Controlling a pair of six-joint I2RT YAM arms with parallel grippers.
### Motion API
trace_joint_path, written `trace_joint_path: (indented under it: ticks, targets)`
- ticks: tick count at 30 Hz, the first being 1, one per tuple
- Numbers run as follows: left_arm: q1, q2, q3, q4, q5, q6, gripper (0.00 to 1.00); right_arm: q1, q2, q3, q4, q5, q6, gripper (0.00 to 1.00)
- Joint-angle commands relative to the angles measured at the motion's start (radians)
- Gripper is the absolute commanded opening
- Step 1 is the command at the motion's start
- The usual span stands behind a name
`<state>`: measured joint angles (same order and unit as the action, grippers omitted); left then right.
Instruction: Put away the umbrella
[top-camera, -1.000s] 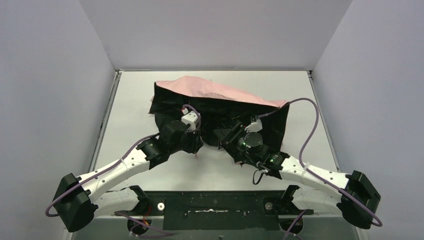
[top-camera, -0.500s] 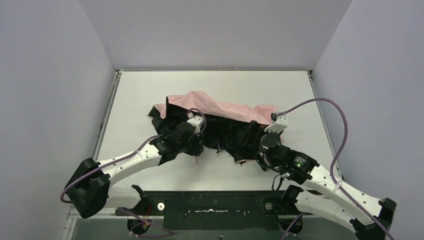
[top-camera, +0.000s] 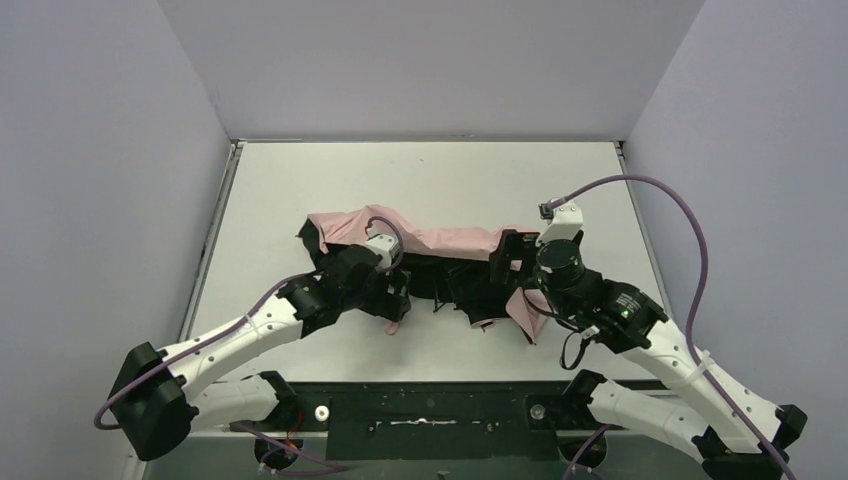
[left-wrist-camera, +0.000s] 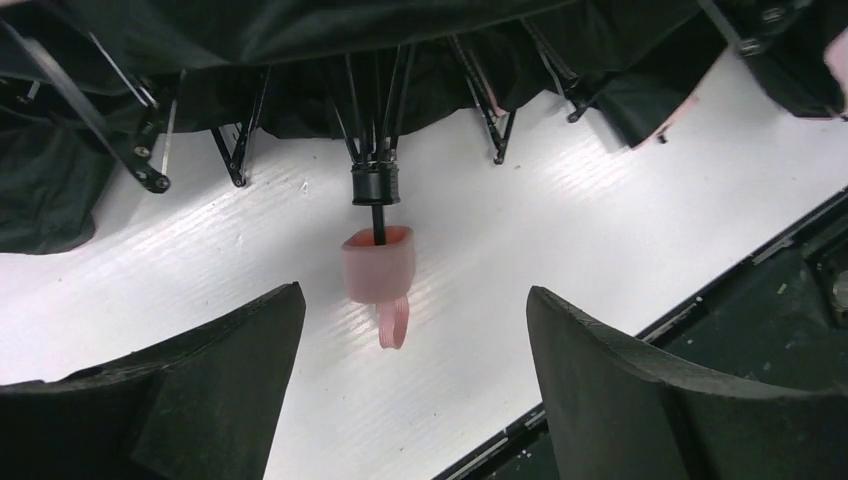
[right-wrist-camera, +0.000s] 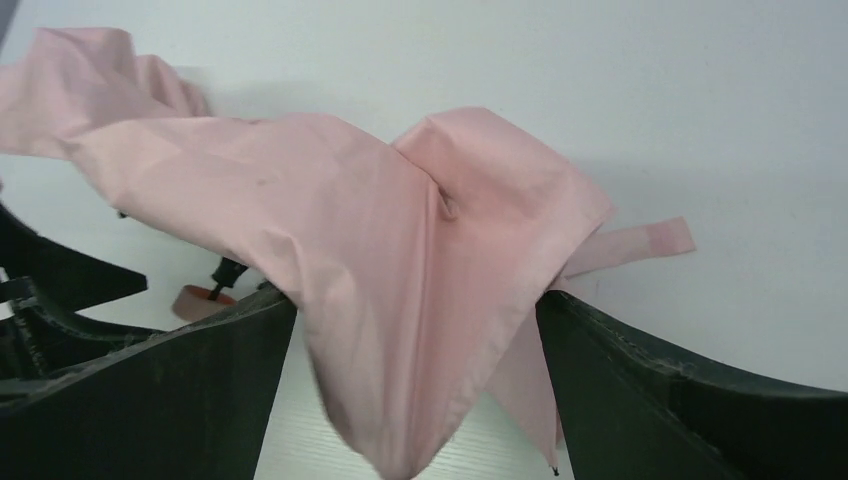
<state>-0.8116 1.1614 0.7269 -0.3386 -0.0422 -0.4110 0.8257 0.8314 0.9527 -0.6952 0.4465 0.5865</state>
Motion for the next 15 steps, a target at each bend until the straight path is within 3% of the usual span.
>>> trace_joint_path:
  ticks: [1,8,15]
  targets:
    - [-0.008,-0.07,0.084,-0.111,0.023,0.047,0.78,-0.004,-0.007,0.127,-0.011,-0.17,-0.133,0.93]
    - [-0.009,-0.124,0.144,-0.196,0.138,0.082,0.71,-0.005,0.063,0.293,-0.078,-0.372,-0.181,0.82]
    - [-0.007,-0.164,0.23,-0.291,0.178,0.128,0.66,-0.006,0.19,0.355,-0.205,-0.204,-0.077,0.65]
